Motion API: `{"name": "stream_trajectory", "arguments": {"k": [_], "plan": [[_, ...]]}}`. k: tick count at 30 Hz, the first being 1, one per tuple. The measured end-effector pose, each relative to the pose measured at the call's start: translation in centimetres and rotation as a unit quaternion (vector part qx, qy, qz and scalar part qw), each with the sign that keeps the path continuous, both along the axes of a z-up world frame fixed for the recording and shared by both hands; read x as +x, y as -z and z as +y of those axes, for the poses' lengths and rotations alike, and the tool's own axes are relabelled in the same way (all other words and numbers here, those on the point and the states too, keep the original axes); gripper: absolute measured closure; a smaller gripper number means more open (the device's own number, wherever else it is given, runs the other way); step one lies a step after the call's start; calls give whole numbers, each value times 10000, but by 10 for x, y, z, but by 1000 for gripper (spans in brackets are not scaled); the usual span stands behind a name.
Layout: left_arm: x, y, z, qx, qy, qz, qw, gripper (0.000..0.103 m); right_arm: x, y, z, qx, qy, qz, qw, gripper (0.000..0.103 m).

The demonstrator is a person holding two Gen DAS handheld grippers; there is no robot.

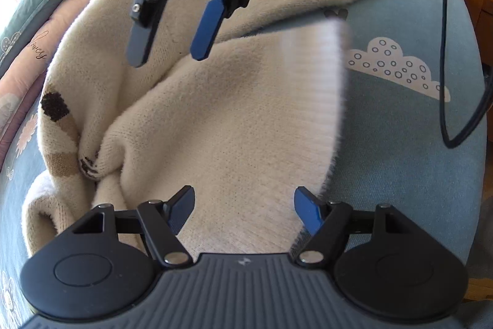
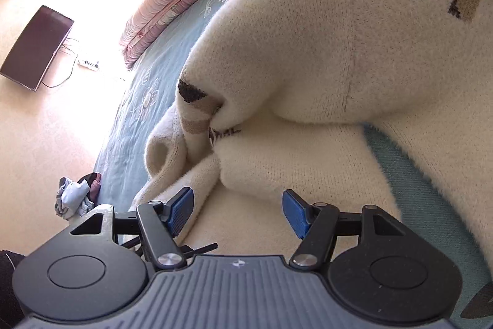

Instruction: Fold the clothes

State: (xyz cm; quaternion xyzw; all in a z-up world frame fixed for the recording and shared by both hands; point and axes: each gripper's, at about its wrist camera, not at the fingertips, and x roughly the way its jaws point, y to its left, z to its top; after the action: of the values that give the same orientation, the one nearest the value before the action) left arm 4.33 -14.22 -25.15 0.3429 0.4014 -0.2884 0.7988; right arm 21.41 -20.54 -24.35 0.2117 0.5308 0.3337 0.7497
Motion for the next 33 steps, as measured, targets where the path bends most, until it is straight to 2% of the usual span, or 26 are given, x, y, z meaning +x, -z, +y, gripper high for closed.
{"name": "stream_trajectory", "arguments": {"k": [4,6,9,11,13,15,18,21,23,25,26,27,28,29,31,33], "plan": [[1,-6,15,-72,-410,96,9991,31,-22,-7,2,-647,-524,-280,9961,34],[-2,-10,22,-197,-598,319,9975,31,-36,-6,6,-908,-835,-341,9918,34],[-10,-16,30,-546,-950,697,9915,31,-53,-1,12,-1034,-1162,-287,9874,34],[-13,-21,37,-739,-1350,867,9843,31,-63,1,15,-1016,-1262,-229,9865,34],[-12,-32,47,-839,-1858,788,9758,31,-69,1,22,-970,-1288,-195,9867,34],[-11,-46,58,-892,-2391,551,9653,31,-73,1,26,-909,-1309,-143,9871,34],[-12,-63,75,-855,-3180,18,9442,31,-77,3,32,-820,-1389,-49,9869,34],[-14,-60,89,-682,-3729,-282,9249,31,-81,5,40,-870,-1533,-53,9843,34],[-10,-48,98,-728,-3874,-69,9190,31,-83,5,44,-919,-1622,-65,9824,34],[-4,-35,106,-944,-3894,193,9160,31,-84,6,48,-961,-1664,-79,9813,34],[-1,-28,109,-1044,-3893,302,9147,36,-84,6,49,-981,-1685,-85,9808,34],[3,-23,112,-1117,-3934,404,9117,64,-84,6,51,-1002,-1705,-92,9802,34],[8,-20,116,-1127,-4028,472,9071,78,-85,6,53,-1040,-1719,-104,9796,34],[11,-21,122,-1130,-4126,477,9026,86,-85,6,55,-1090,-1726,-119,9789,34],[16,-27,136,-1231,-4195,398,8985,87,-87,8,59,-1208,-1702,-136,9779,34],[18,-37,152,-1280,-4062,338,9041,87,-89,9,65,-1293,-1658,-109,9776,34]]}}
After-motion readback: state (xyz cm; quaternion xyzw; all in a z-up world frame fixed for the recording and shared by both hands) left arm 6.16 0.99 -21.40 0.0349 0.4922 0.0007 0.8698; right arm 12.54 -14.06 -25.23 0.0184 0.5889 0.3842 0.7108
